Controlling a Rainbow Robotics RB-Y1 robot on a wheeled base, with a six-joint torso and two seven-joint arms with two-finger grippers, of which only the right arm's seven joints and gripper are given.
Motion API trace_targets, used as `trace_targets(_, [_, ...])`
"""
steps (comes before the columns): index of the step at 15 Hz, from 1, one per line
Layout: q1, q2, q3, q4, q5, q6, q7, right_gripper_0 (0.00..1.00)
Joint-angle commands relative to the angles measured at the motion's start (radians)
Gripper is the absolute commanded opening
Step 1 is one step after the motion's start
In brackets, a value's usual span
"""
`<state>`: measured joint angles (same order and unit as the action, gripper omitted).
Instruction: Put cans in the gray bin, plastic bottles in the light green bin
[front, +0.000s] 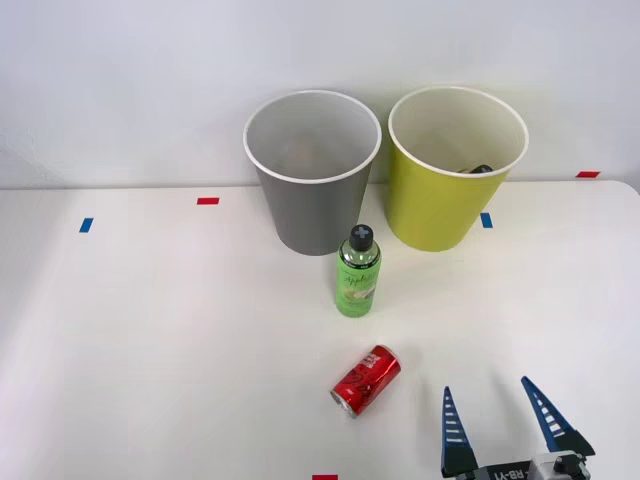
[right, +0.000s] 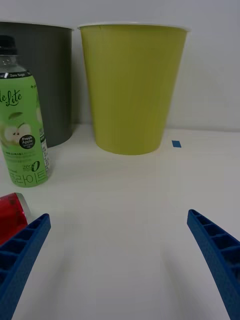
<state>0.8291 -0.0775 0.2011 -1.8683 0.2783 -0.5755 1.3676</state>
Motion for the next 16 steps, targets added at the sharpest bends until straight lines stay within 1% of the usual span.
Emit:
trace_targets(1, [0.010, 0.002, 0.009, 0.000, -0.042, -0.029, 0.071, 0.94])
trace_targets(4, [0.038, 0.005, 0.020, 0.000, -0.108, -0.043, 0.186, 0.94])
trace_targets(5, [0.050, 0.008, 0.023, 0.000, -0.110, -0.057, 0.196, 0.94])
trace_targets(7, [0.070, 0.011, 0.026, 0.000, -0.110, -0.090, 0.200, 0.94])
trace_targets(10, [0.088, 0.013, 0.020, 0.000, -0.137, -0.090, 0.205, 0.94])
trace_targets(16, [0.124, 0.011, 0.017, 0.000, -0.148, -0.090, 0.205, 0.94])
